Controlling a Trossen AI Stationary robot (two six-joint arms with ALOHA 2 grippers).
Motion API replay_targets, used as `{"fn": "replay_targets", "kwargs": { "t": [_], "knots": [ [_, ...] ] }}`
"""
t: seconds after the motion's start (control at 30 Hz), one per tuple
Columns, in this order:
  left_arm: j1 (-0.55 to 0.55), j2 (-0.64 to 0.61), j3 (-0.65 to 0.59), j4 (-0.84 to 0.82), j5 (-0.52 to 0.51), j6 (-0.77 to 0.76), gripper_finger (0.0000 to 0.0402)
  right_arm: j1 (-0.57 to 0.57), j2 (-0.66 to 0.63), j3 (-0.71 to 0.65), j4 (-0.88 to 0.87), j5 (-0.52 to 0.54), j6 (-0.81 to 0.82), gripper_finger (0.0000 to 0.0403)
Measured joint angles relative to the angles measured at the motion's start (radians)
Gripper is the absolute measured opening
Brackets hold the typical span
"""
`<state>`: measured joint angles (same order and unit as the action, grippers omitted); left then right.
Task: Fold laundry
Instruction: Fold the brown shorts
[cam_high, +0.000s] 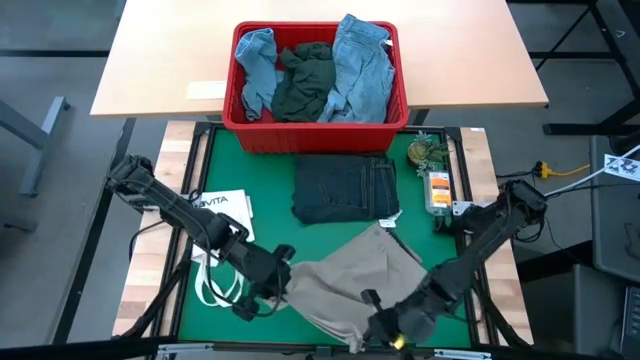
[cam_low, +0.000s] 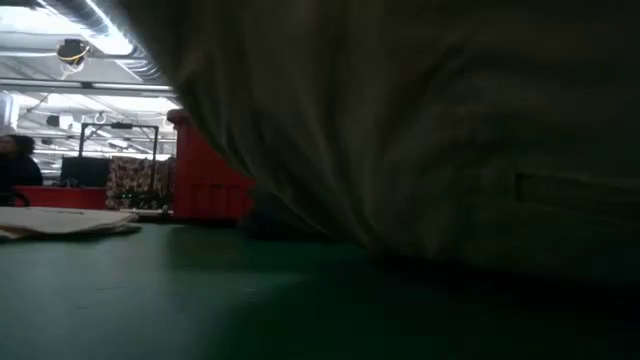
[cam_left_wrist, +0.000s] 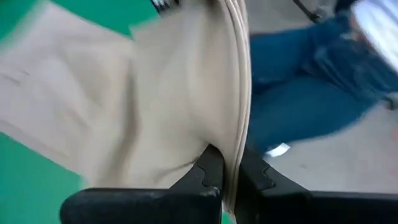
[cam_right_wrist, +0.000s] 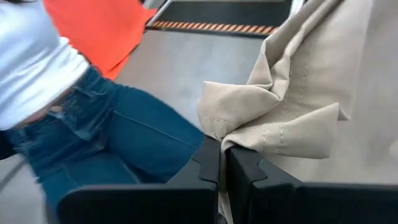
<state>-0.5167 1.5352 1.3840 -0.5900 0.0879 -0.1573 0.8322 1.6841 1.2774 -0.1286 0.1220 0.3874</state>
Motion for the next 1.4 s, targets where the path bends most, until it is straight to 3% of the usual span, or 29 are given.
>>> {"fn": "replay_targets", "kwargs": {
  "t": [0.23, 0.37, 0.5, 0.8, 0.97, 1.17, 1.4],
  "knots": [
    [0.088, 0.047, 0.053, 0.09, -0.05, 0.114, 0.0005, 0.139, -0.016, 0.0, -0.051, 0.303, 0.036, 0.0007],
    [0.146, 0.098, 0.053, 0.123, -0.037, 0.118, 0.0005, 0.202, -0.016, 0.0, -0.172, 0.452, 0.197, 0.0007],
    [0.204, 0.14, 0.053, 0.151, -0.035, 0.13, 0.0005, 0.249, -0.016, 0.0, -0.291, 0.515, 0.343, 0.0007],
    [0.313, 0.241, 0.053, 0.265, -0.011, 0.265, 0.0005, 0.282, -0.015, 0.0, -0.601, 0.512, 0.796, 0.0007],
    [0.363, 0.29, 0.053, 0.315, -0.01, 0.303, 0.0005, 0.282, -0.02, 0.0, -0.75, 0.45, 1.012, 0.0007],
    [0.407, 0.344, 0.053, 0.395, -0.009, 0.356, 0.0005, 0.28, -0.02, 0.0, -0.918, 0.307, 1.153, 0.0007],
    [0.44, 0.441, 0.053, 0.501, -0.018, 0.408, 0.001, 0.28, -0.021, 0.0, -1.086, 0.229, 1.241, 0.0007]
  ]
}}
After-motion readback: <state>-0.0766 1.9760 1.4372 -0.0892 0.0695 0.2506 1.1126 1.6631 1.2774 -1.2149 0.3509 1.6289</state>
